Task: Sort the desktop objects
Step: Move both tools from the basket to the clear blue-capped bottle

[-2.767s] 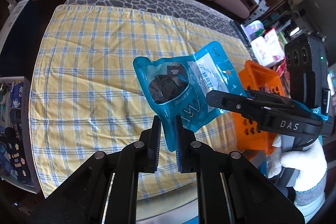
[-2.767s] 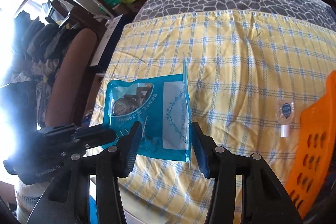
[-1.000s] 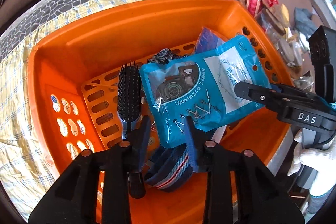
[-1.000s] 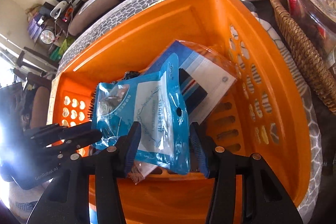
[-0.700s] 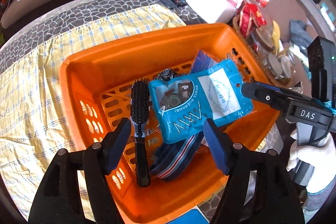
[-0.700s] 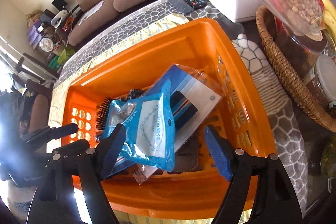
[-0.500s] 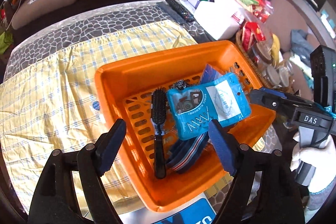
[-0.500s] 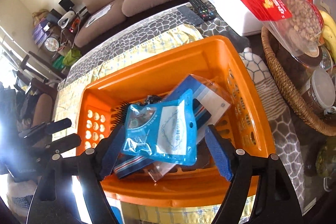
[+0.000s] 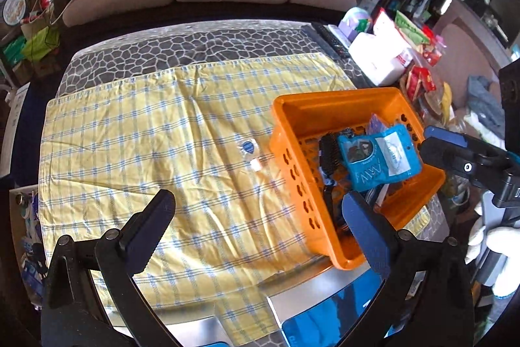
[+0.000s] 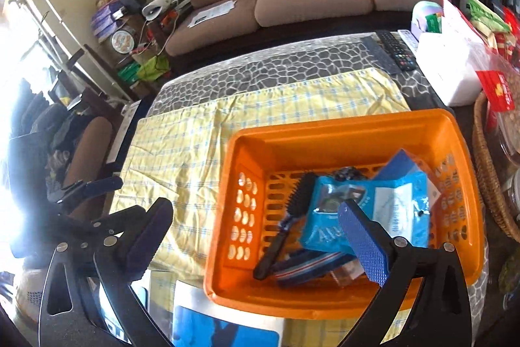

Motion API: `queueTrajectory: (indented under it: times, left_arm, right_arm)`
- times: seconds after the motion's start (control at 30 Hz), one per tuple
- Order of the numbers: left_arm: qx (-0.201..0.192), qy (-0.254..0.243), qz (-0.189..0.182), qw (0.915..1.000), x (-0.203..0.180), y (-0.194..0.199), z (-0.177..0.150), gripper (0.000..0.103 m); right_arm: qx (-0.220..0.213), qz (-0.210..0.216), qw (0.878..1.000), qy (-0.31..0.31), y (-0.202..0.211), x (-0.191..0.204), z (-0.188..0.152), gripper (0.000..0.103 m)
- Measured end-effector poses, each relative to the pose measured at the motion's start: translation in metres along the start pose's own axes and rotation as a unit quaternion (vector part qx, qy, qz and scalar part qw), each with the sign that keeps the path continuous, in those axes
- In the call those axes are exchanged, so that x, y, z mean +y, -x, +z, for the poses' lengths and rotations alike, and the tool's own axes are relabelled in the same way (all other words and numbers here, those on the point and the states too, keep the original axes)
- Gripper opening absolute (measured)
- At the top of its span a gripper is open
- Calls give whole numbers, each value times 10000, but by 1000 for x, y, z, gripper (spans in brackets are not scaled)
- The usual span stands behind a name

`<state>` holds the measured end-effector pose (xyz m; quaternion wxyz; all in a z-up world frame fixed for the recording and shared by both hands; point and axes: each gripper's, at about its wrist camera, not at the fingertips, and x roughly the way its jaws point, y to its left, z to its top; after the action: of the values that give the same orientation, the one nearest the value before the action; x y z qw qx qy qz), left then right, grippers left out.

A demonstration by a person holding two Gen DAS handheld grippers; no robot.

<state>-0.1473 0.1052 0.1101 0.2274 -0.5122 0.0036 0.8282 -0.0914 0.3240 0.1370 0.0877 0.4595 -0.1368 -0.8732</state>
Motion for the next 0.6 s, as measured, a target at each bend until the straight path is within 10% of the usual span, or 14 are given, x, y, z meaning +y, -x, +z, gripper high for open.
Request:
queueTrajectory:
  times: [0.6]
  left_arm:
    - [120,569,20,9983,133,-4,-30,103]
  right_arm:
    - [636,44,9947,802,-105,119,14,103]
